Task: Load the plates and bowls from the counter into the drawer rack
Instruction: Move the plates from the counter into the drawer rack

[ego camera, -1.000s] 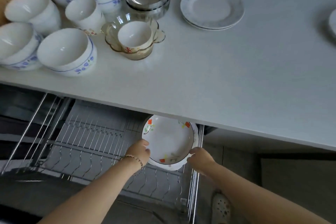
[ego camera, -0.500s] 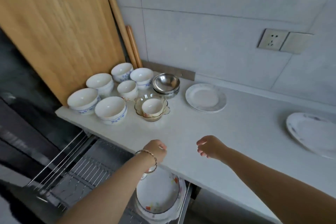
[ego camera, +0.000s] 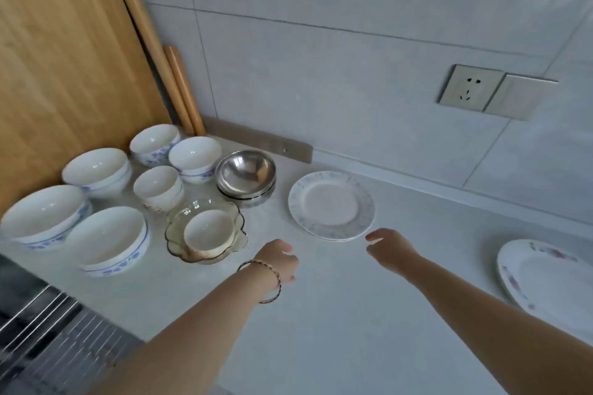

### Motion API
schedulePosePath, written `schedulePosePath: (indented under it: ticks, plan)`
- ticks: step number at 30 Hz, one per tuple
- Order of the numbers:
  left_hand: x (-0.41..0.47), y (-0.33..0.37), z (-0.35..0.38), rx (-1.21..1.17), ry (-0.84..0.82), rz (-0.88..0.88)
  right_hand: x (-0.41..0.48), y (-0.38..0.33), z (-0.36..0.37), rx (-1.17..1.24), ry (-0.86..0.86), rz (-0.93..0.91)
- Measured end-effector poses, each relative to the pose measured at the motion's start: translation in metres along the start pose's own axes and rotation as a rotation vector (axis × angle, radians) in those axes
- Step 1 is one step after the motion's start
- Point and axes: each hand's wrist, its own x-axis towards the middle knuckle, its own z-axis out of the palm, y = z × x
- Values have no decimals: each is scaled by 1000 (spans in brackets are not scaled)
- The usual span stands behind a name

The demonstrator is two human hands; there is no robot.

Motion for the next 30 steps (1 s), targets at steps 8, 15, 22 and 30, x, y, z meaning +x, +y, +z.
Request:
schedulePosePath:
  ticks: [8, 15, 22, 30]
  plan:
    - [122, 21, 45, -189, 170, -162, 126, 17, 17, 103, 9, 162]
    - [181, 24, 55, -559, 203, -132, 170, 25, 32, 632, -66, 267]
    - [146, 7, 46, -607, 105, -164, 114, 35, 37, 841, -34, 286]
    - [9, -95, 13, -557, 116, -131, -40, 38, 63, 687, -81, 88]
